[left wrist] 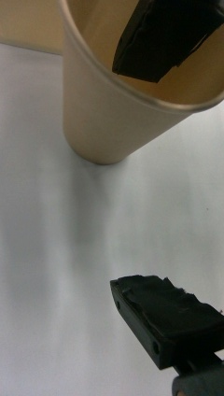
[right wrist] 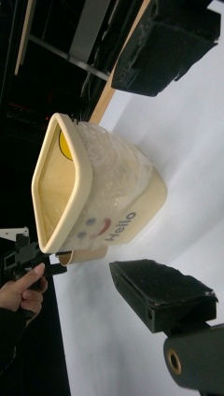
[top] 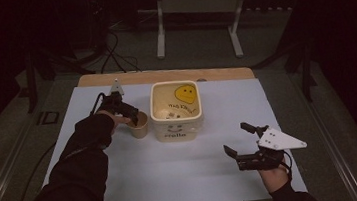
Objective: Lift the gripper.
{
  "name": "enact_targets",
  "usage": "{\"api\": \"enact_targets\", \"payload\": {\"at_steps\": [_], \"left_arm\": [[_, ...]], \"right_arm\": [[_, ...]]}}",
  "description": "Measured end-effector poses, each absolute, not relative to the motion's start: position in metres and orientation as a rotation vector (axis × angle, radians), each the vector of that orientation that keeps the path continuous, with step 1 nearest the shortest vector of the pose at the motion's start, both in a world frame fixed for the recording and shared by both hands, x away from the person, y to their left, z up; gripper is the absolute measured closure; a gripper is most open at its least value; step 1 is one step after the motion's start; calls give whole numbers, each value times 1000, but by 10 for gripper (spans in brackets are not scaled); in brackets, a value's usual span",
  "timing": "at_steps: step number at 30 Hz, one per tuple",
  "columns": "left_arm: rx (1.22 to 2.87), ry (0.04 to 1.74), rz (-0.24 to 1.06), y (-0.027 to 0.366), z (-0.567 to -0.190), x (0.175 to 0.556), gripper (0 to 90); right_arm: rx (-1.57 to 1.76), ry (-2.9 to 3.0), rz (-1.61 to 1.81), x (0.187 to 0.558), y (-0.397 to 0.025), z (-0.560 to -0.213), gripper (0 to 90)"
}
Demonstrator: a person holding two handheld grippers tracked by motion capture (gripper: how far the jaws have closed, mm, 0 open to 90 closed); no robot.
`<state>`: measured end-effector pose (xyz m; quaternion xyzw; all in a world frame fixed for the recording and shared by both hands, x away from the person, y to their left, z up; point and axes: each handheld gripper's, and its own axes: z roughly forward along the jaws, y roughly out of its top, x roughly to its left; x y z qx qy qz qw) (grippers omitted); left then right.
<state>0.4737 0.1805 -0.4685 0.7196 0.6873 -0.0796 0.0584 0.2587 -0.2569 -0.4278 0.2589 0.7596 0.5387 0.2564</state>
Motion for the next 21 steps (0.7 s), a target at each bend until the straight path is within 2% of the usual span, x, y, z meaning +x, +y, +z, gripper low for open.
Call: {"api": "enact_targets", "payload": {"at_steps": [11,21], "left_arm": [[2208,2061,-252,178,-469,475,16],[2224,2032,-242,182,-453,477,17]], "right_arm": [[699,2068,1452,259,-257,-428,108],[699,2075,1456,260,-257,-428,108]]}}
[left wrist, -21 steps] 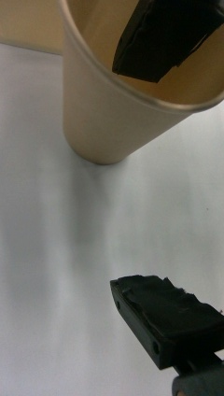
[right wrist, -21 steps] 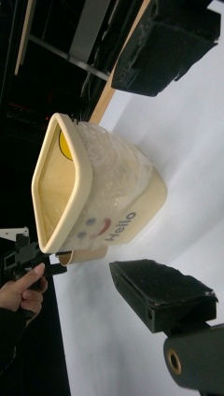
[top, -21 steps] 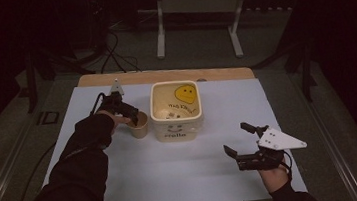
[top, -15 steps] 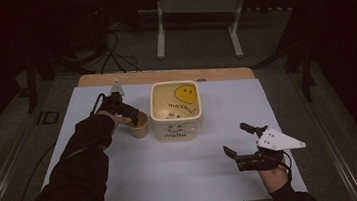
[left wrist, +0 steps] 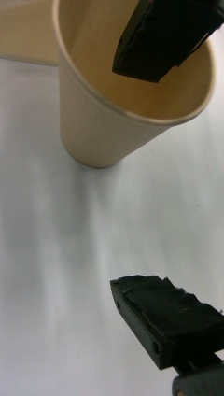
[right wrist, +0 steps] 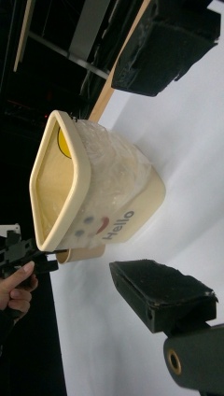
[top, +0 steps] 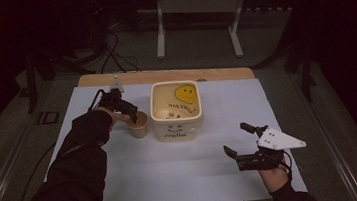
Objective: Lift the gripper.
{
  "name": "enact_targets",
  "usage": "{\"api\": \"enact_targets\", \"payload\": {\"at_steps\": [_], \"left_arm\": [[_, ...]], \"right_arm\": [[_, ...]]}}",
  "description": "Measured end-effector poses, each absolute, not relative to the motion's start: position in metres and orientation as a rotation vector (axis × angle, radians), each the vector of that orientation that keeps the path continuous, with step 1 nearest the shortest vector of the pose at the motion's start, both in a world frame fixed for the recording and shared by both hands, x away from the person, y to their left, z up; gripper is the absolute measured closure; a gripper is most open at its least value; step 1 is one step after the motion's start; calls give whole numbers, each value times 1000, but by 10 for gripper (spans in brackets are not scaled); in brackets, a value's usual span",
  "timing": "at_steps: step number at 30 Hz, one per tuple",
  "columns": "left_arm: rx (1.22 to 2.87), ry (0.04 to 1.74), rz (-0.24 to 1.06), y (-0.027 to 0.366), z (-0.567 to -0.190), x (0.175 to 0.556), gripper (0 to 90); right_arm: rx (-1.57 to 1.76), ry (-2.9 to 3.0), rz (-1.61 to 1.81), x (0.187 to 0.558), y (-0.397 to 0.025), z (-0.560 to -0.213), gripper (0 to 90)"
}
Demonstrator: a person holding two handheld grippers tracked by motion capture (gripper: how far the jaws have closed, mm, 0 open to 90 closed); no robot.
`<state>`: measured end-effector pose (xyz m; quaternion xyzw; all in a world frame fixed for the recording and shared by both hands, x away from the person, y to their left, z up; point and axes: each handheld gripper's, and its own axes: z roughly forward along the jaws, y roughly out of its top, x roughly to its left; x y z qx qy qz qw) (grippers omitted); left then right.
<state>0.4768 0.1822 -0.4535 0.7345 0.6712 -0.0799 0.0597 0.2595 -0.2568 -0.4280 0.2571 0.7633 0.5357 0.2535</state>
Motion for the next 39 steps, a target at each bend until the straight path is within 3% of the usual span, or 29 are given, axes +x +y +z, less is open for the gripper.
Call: {"api": "enact_targets", "payload": {"at_steps": [29,39], "left_arm": [[2396,1792,-188,192,-386,481,21],[2539,1580,-221,188,-381,480,21]], "right_arm": [[697,2107,1435,262,-255,-430,108],[682,2122,1424,263,-253,-430,108]]}}
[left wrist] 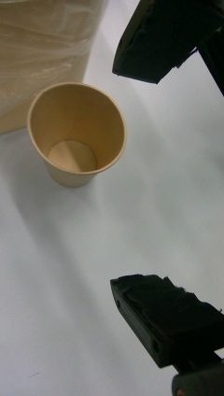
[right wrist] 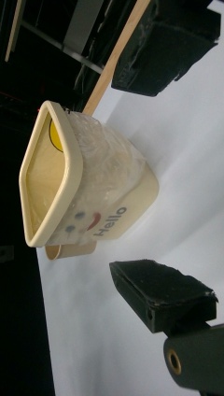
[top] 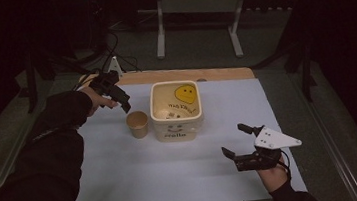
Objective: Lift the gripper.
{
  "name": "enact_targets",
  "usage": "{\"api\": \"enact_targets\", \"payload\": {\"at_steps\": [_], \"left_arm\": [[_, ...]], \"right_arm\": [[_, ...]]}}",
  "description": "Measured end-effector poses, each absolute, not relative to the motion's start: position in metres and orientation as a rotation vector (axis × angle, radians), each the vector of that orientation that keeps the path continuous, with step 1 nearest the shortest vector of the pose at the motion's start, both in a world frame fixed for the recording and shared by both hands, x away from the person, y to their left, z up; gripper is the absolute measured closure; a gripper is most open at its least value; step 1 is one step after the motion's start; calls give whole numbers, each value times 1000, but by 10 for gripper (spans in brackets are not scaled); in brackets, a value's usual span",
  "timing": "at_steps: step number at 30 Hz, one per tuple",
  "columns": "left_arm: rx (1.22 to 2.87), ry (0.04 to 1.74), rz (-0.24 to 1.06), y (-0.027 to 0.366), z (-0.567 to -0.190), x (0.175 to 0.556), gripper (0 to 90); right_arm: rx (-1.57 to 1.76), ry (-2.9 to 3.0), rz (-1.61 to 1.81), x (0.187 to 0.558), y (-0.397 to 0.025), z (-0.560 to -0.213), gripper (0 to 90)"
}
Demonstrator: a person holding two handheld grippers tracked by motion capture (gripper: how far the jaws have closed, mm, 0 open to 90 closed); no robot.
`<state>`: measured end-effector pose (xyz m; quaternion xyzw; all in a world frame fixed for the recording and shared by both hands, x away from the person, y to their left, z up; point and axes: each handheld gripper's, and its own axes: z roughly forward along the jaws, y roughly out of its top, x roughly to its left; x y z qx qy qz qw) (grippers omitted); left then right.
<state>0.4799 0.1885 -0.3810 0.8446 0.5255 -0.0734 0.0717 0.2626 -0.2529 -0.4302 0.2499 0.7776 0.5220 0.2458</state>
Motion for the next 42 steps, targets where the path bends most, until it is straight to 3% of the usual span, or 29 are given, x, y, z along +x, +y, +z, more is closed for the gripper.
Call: {"api": "enact_targets", "payload": {"at_steps": [13,22,23,25,42], "left_arm": [[2704,1210,-274,179,-380,470,22],[2764,1062,-272,173,-380,467,21],[2799,944,-256,167,-376,465,21],[2816,893,-261,164,-374,464,21],[2951,632,-205,147,-376,459,53]], "right_arm": [[676,2134,1416,262,-251,-431,108],[674,2138,1414,263,-250,-431,108],[671,2140,1414,263,-250,-431,108],[666,2142,1414,263,-249,-431,108],[656,2145,1423,262,-250,-431,108]]}}
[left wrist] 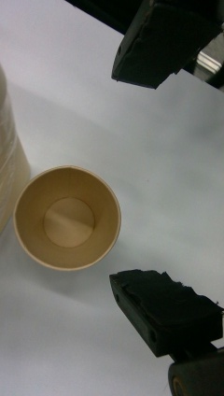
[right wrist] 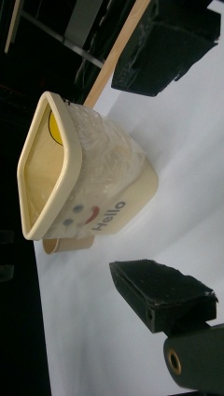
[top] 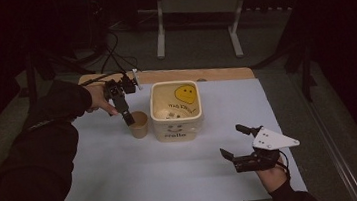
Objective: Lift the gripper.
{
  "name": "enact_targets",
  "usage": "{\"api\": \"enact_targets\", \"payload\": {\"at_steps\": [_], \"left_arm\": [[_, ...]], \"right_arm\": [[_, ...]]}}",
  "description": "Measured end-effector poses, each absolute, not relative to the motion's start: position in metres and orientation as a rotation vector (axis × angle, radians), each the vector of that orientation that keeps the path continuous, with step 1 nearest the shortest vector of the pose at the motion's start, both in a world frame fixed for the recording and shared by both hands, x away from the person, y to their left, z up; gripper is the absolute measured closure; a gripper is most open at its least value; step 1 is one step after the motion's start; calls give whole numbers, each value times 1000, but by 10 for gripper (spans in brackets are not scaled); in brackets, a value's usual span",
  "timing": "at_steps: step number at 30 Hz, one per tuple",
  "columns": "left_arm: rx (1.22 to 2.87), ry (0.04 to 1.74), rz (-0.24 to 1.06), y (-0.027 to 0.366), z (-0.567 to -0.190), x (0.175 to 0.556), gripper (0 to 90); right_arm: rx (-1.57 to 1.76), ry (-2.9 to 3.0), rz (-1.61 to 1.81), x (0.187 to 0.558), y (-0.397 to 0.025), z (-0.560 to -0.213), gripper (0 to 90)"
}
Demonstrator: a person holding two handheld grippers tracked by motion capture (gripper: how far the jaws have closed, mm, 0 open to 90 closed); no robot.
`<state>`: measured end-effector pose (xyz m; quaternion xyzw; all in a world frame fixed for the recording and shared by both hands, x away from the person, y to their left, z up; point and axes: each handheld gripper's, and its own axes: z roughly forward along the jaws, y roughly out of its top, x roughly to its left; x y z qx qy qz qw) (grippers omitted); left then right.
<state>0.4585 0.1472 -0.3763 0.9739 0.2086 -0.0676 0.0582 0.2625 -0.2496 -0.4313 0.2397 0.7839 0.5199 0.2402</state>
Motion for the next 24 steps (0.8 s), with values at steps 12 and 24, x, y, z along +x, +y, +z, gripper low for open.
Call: {"api": "enact_targets", "payload": {"at_steps": [12,24], "left_arm": [[3002,441,-126,135,-372,452,54],[3005,355,-88,130,-371,455,80]], "right_arm": [[643,2161,1424,262,-248,-432,108],[635,2177,1426,263,-247,-433,108]]}}
